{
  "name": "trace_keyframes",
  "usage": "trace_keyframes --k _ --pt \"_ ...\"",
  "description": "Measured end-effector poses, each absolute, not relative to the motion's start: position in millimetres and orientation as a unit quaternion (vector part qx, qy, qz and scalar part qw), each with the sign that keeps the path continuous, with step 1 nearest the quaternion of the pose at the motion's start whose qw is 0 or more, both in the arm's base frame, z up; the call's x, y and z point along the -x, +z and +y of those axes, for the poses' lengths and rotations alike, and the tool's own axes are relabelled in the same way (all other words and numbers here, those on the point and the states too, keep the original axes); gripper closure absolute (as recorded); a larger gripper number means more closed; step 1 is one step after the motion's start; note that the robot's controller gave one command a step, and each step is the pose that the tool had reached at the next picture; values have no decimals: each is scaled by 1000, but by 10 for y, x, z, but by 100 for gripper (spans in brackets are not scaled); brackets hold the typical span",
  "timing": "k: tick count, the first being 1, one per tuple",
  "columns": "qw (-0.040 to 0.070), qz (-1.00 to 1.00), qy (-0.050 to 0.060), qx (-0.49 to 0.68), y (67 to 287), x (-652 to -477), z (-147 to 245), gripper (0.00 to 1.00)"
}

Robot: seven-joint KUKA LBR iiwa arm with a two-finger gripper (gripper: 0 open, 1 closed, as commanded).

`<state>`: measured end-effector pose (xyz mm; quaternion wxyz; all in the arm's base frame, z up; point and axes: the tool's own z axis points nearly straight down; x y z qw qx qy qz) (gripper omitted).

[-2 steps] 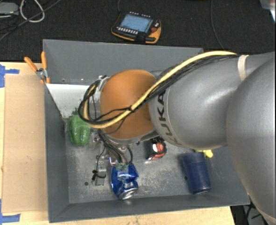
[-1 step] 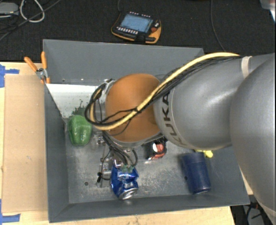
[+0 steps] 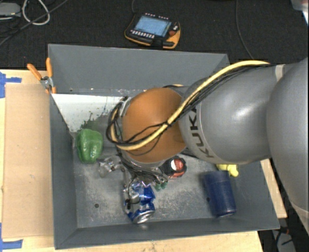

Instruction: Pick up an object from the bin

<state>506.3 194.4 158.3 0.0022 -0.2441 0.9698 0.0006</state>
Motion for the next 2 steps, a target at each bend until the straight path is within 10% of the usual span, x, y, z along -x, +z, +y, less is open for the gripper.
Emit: trace_keyframes --k 1,2 --pt "2 949 1 316 1546 -5019 1869 0" --pt "3 865 1 501 1606 -5258 1786 100"
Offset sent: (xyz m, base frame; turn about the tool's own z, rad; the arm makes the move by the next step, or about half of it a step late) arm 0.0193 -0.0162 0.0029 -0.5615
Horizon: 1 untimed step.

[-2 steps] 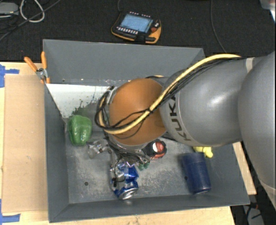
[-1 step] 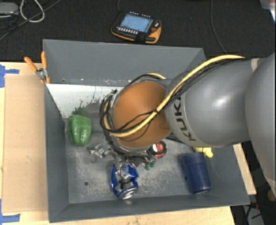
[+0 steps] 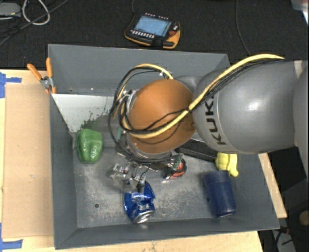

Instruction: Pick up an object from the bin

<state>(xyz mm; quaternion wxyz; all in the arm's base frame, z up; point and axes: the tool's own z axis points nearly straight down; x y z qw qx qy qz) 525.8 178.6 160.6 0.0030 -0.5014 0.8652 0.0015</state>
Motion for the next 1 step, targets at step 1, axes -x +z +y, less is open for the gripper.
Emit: trace_keyframes --k 1 --pt "2 865 2 501 1605 -5255 1784 100"
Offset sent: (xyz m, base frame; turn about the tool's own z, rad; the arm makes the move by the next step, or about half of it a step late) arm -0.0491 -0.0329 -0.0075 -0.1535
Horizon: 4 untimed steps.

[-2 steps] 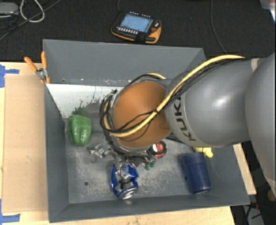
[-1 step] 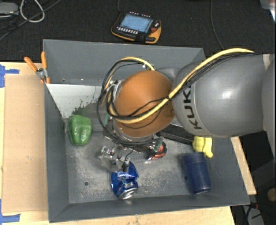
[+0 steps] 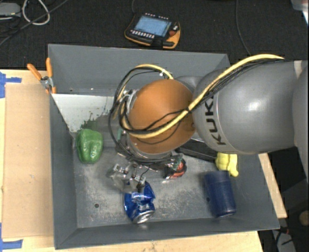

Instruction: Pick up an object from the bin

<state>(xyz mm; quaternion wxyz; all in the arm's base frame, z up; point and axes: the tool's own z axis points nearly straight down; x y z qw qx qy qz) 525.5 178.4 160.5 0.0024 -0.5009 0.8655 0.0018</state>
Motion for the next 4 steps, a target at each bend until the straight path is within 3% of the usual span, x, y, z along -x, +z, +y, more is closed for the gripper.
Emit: trace_keyframes --k 1,2,3,4 --pt "-1 825 3 565 1517 -4754 1460 100" --pt "4 794 0 608 1482 -5340 664 100" --pt "3 751 6 660 1527 -5467 1222 100" --pt "-2 787 4 617 1154 -4702 371 100"
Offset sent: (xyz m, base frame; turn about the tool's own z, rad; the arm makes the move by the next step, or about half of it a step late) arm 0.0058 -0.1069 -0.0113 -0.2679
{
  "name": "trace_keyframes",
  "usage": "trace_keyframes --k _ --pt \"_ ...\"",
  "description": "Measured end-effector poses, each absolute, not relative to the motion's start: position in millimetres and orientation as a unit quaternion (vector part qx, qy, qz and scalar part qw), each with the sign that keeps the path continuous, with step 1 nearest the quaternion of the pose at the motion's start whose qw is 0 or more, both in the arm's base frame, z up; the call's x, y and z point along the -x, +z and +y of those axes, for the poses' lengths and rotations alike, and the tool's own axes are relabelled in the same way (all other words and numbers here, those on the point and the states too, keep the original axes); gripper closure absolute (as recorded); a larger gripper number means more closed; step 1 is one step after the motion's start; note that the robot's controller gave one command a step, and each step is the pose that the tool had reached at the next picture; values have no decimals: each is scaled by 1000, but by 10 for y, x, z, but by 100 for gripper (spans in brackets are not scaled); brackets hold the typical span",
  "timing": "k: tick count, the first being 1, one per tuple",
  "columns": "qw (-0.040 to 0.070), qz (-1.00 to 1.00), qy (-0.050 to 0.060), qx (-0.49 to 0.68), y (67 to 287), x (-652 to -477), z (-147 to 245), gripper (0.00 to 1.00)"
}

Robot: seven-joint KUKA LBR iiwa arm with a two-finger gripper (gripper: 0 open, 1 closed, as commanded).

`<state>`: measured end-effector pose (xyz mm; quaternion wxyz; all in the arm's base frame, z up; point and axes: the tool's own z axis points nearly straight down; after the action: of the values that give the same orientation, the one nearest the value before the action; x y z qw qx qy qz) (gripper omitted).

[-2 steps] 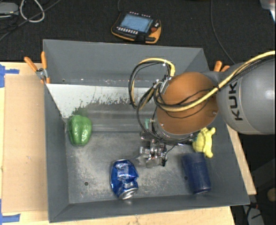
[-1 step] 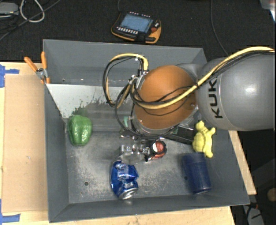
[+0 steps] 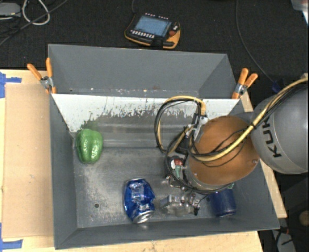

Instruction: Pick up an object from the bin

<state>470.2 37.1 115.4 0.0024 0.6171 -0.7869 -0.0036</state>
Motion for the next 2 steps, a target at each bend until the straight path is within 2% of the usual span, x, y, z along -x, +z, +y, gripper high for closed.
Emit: trace_keyframes --k 1,2 --pt "-8 -735 -6 -678 1019 -4849 1129 0" --pt "-8 -735 -6 -678 1018 -4849 1126 0"
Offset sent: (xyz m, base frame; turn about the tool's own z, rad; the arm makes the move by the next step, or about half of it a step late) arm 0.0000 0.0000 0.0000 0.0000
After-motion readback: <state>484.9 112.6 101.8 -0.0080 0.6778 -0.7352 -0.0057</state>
